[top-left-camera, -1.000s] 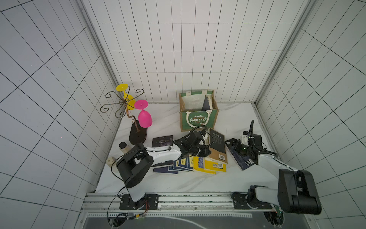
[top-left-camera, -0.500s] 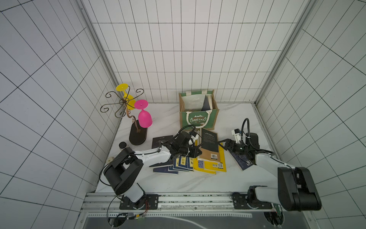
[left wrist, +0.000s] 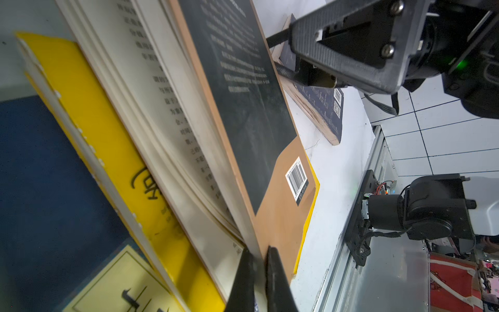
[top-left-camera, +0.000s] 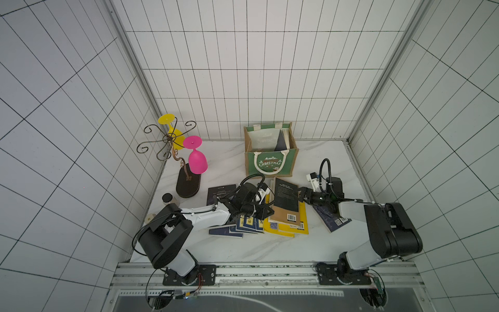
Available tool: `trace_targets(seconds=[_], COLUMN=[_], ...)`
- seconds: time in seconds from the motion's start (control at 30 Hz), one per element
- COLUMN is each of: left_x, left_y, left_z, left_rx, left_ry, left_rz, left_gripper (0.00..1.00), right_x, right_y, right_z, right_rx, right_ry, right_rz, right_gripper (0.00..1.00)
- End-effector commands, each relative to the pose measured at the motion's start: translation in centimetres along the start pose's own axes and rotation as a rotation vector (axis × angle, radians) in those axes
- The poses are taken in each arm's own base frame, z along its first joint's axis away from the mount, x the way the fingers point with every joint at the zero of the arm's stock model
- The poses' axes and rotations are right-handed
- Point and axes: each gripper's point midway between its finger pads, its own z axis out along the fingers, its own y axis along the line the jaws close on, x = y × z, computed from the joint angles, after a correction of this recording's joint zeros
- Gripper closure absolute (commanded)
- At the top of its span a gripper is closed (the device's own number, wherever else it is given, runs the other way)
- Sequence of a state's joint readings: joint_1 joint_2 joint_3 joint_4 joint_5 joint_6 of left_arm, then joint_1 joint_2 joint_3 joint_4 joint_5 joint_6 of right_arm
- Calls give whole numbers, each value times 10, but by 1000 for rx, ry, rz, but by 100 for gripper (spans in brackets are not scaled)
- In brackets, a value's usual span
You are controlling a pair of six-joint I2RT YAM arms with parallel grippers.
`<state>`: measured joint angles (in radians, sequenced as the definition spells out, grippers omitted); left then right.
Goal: Put the books into the canvas bag
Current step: Pick up the book from the book.
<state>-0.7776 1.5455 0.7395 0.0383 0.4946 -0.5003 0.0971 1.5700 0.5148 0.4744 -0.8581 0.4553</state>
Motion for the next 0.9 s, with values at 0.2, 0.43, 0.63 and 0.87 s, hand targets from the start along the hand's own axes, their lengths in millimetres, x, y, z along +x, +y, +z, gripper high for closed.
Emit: trace_targets(seconds=[0.2, 0.43, 0.63, 0.87], left_x=[28, 25, 22, 17], left_y=[23, 24, 30, 25], left_z=[5, 8, 6, -5], left_rx=[-52, -32, -19, 7], left_ry=[70, 74, 61, 37], left_rz=[17, 16, 0, 0], left_gripper=[100, 100, 100, 91], right_x=[-17, -20, -16, -9], right_y=[46, 71, 76, 89], right_z=[0, -14, -9, -10], right_rx=[-271, -320, -328, -288], right_ry=[-16, -43, -3, 12], right_rz=[-96, -167, -145, -164], right_gripper=[9, 32, 61, 100])
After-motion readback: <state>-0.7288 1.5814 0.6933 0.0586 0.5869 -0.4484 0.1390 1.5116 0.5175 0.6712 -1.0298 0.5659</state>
